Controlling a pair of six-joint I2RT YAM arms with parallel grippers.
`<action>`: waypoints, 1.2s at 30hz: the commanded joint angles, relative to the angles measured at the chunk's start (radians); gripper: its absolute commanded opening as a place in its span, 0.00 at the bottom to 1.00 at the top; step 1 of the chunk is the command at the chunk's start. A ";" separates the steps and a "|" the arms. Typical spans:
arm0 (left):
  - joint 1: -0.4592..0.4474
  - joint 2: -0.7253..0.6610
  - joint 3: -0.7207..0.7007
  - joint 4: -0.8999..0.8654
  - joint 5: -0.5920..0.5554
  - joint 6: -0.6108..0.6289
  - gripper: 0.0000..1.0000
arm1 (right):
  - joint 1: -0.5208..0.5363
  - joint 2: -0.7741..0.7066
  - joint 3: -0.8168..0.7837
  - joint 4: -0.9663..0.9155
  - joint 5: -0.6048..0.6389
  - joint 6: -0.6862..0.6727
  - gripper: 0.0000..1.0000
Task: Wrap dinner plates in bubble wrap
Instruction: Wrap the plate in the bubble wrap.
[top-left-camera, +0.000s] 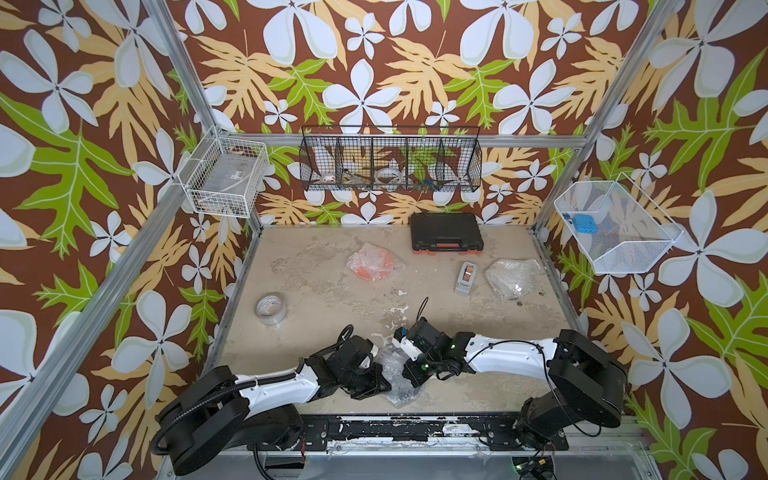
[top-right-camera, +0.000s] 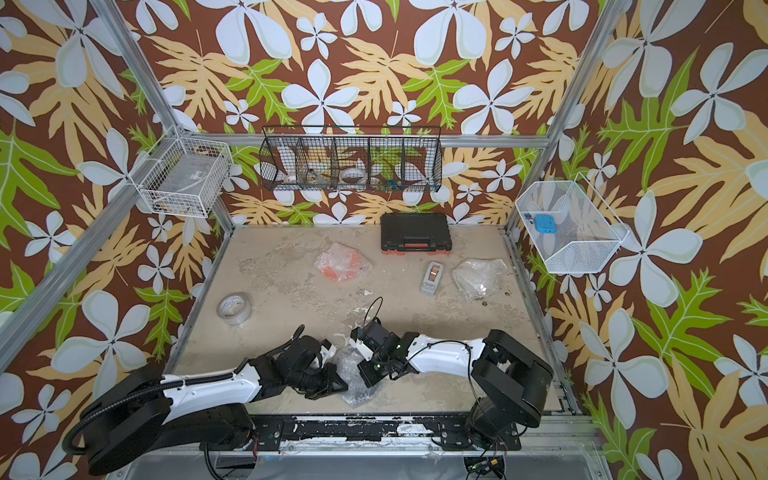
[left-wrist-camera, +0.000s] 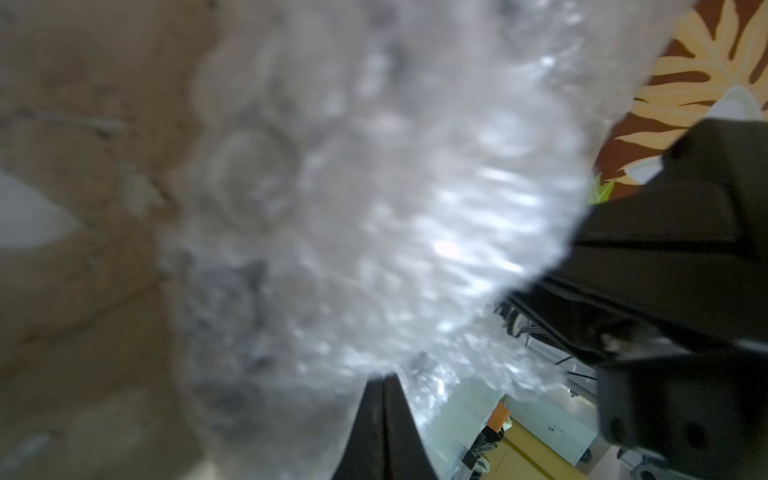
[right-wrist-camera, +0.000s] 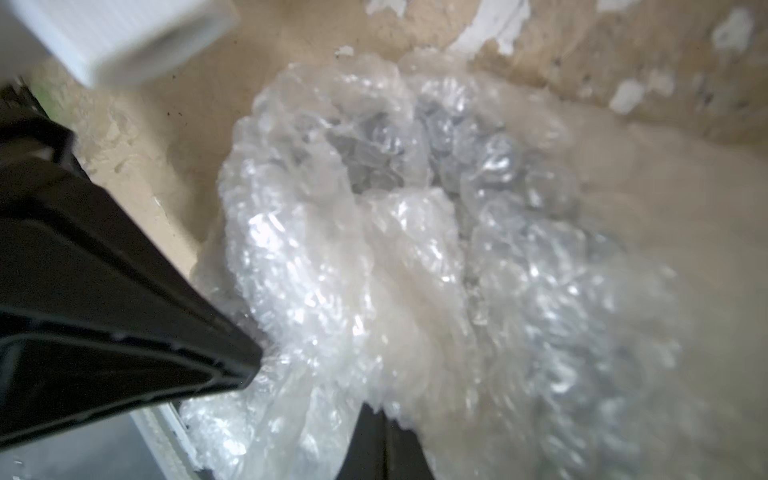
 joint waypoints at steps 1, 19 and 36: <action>0.030 -0.050 0.108 -0.113 -0.087 0.027 0.07 | -0.003 0.012 0.012 -0.045 0.108 -0.254 0.00; 0.157 0.387 0.286 -0.132 -0.031 0.309 0.05 | -0.017 -0.038 0.007 0.011 -0.010 -0.447 0.00; 0.160 0.451 0.170 -0.045 0.005 0.294 0.04 | -0.096 -0.208 -0.047 -0.003 0.007 -0.116 0.00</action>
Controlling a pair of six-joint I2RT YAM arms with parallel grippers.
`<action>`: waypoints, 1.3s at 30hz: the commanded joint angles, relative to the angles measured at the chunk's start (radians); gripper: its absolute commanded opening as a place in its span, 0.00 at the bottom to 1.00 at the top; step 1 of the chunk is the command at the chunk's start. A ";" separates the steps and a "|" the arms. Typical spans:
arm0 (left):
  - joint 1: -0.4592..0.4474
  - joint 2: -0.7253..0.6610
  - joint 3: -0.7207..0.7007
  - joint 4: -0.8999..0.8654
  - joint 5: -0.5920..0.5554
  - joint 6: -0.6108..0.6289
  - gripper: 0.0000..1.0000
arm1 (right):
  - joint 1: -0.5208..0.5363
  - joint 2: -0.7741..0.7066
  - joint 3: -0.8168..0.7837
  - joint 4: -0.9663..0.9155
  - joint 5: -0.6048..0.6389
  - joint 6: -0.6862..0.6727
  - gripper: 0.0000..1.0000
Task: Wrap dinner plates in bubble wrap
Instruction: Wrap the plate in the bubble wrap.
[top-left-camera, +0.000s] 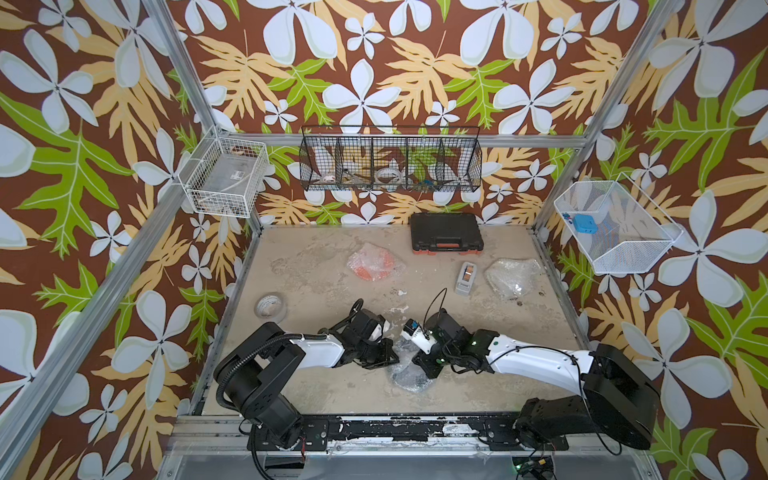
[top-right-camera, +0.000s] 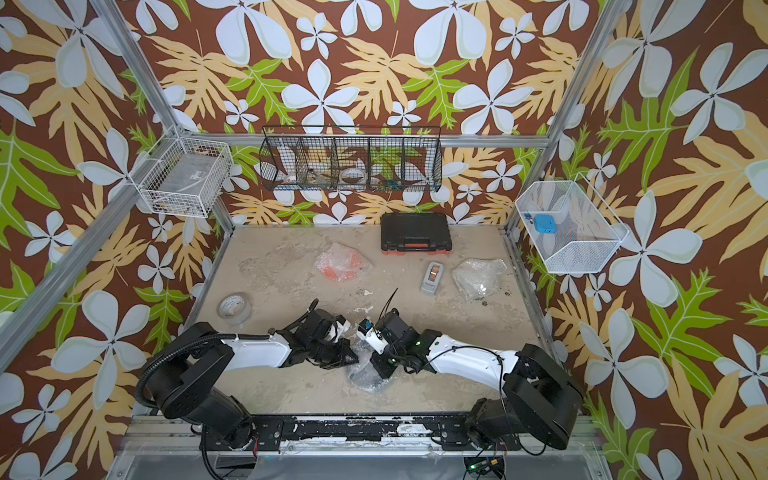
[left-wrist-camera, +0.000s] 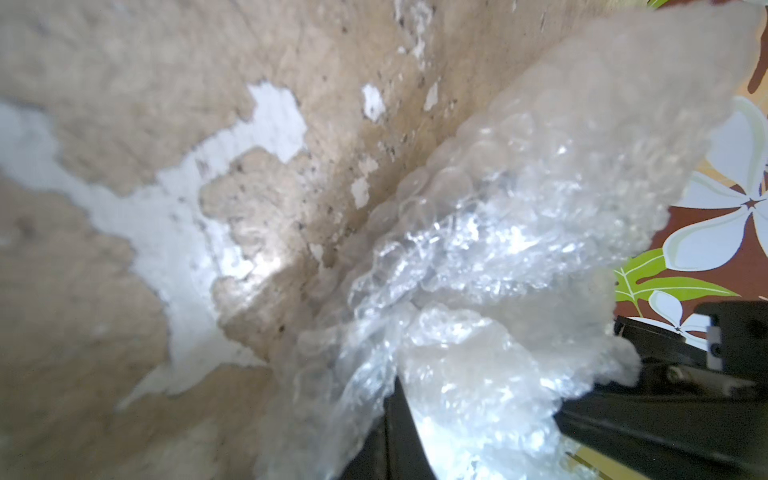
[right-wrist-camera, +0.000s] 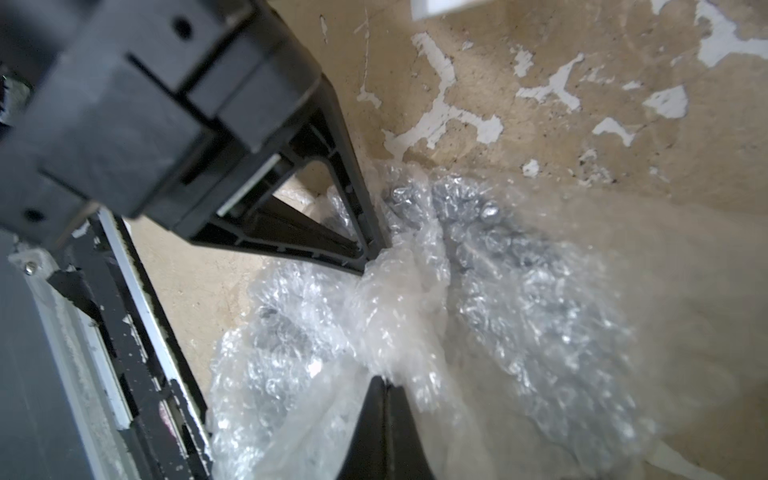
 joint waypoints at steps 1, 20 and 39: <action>-0.001 0.011 -0.021 -0.167 -0.084 -0.016 0.04 | -0.002 -0.028 0.032 -0.016 0.006 0.119 0.00; -0.033 -0.170 -0.082 -0.243 -0.082 -0.100 0.05 | -0.109 0.127 -0.086 0.159 -0.038 0.522 0.00; -0.061 0.017 0.066 -0.159 -0.049 -0.031 0.05 | -0.108 0.109 -0.131 0.198 -0.096 0.419 0.00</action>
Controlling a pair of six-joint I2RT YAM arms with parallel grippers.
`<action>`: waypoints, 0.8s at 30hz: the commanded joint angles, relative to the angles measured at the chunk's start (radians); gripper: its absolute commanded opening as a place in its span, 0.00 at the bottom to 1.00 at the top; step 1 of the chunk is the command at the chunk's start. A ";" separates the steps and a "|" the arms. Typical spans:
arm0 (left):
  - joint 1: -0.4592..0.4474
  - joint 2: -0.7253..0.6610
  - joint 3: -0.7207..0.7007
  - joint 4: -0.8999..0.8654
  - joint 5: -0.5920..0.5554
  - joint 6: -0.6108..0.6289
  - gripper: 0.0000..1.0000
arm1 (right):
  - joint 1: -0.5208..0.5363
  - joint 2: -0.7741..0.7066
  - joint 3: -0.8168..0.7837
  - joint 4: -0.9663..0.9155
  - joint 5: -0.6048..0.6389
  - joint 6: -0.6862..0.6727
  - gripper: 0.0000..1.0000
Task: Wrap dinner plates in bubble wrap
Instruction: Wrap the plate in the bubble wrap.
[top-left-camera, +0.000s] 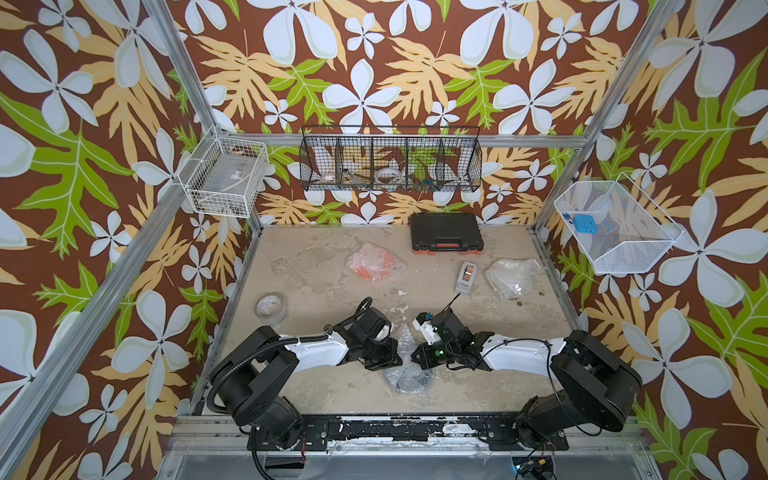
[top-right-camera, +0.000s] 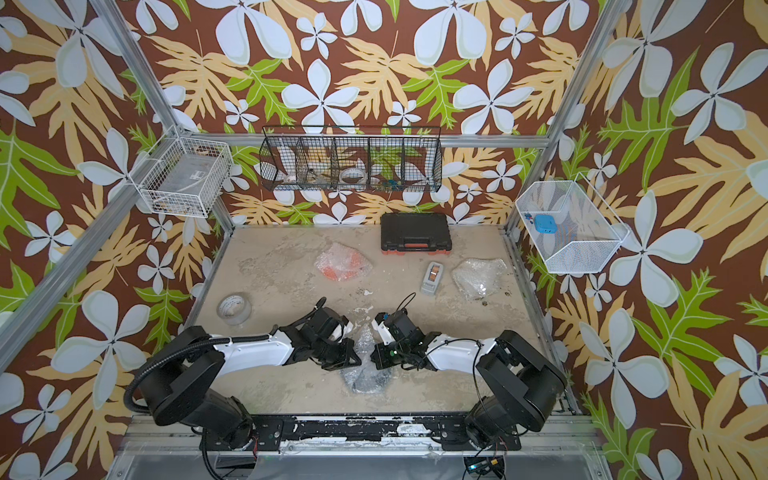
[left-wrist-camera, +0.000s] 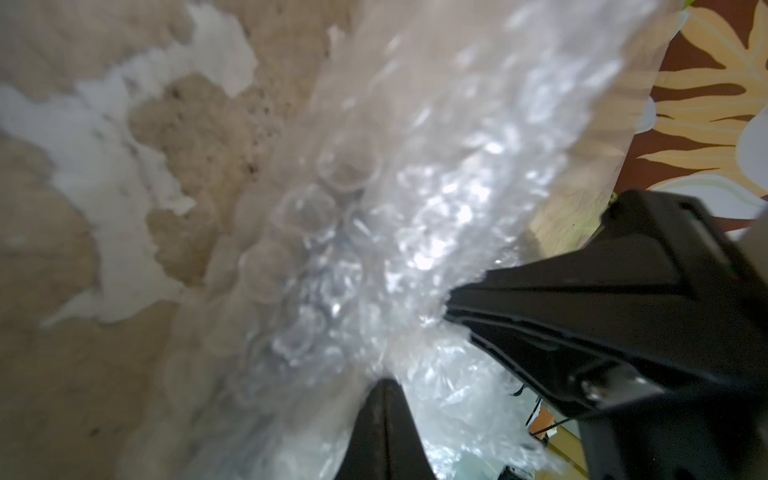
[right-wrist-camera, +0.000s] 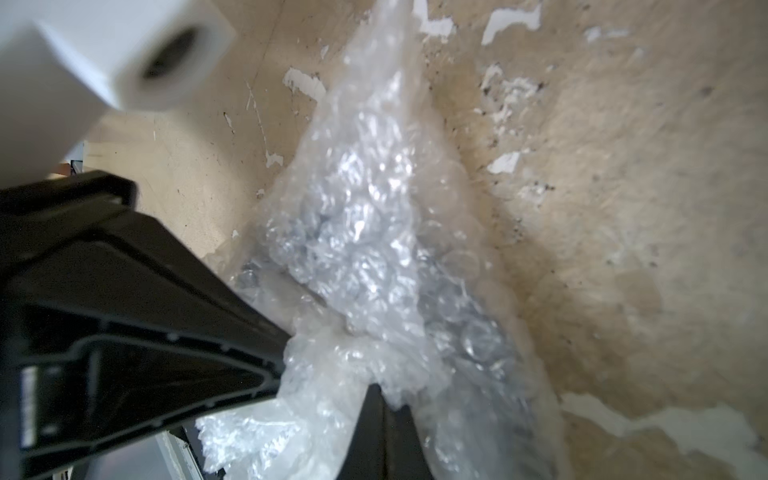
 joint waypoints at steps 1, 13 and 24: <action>-0.001 0.051 -0.021 -0.007 -0.028 0.028 0.05 | 0.001 -0.026 -0.003 -0.106 0.036 -0.018 0.00; 0.001 0.073 -0.079 0.011 -0.033 0.021 0.05 | -0.097 -0.242 0.139 -0.308 0.087 -0.006 0.09; 0.002 0.064 -0.086 0.020 -0.031 0.025 0.05 | -0.796 -0.078 0.245 -0.096 -0.310 -0.017 0.29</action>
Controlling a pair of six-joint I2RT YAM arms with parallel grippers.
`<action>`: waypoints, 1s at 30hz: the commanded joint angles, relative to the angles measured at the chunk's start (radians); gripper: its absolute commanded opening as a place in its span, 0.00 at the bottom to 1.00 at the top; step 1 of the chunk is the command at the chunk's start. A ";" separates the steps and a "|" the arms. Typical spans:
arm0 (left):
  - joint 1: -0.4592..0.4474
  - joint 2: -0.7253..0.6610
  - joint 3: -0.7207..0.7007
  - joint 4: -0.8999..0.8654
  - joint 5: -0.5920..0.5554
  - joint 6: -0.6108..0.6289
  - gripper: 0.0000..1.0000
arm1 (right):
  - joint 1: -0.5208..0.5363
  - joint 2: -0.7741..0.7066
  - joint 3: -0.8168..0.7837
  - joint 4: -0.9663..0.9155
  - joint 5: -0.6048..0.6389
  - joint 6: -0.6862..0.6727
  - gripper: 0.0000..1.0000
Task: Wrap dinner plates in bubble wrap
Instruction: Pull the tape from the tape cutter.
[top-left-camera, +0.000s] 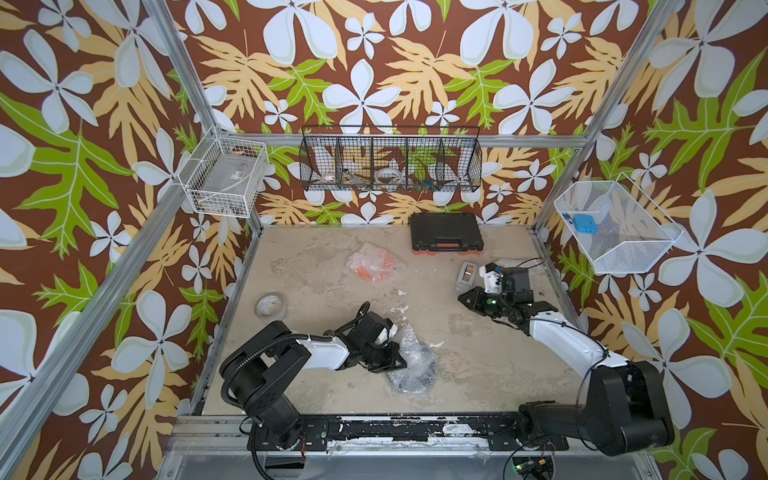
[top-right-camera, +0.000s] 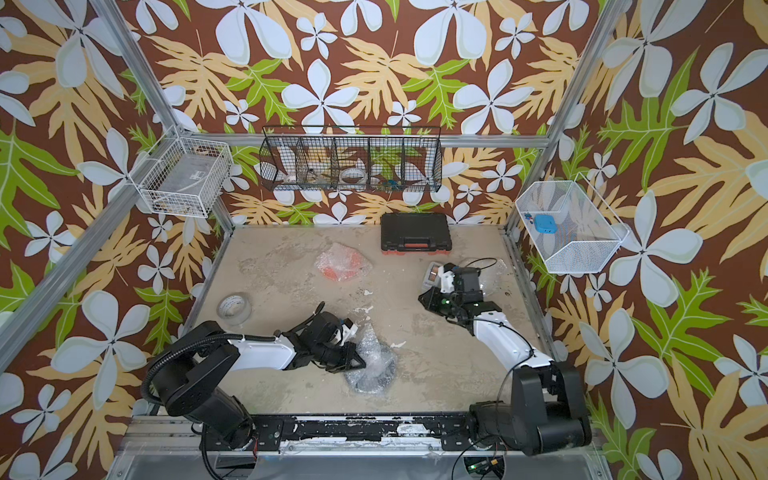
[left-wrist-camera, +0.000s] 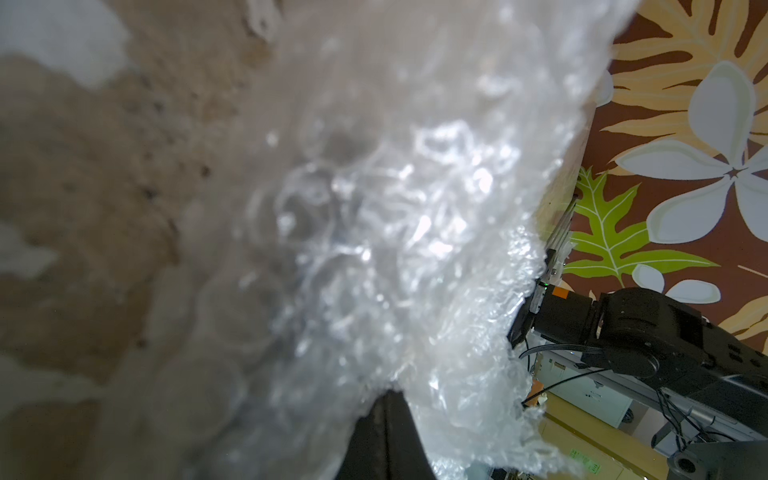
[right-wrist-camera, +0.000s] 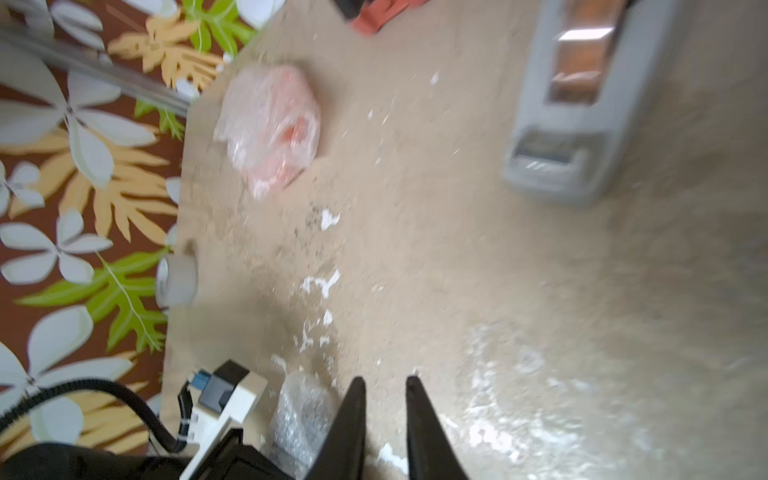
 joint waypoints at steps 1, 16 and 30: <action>-0.001 0.017 -0.011 -0.186 -0.085 0.011 0.05 | -0.119 0.093 0.075 0.067 -0.148 -0.020 0.32; -0.002 0.031 0.001 -0.208 -0.066 0.029 0.05 | -0.241 0.434 0.228 0.171 -0.380 -0.012 0.37; -0.001 0.030 -0.008 -0.211 -0.067 0.024 0.05 | -0.191 0.555 0.261 0.152 -0.354 -0.039 0.37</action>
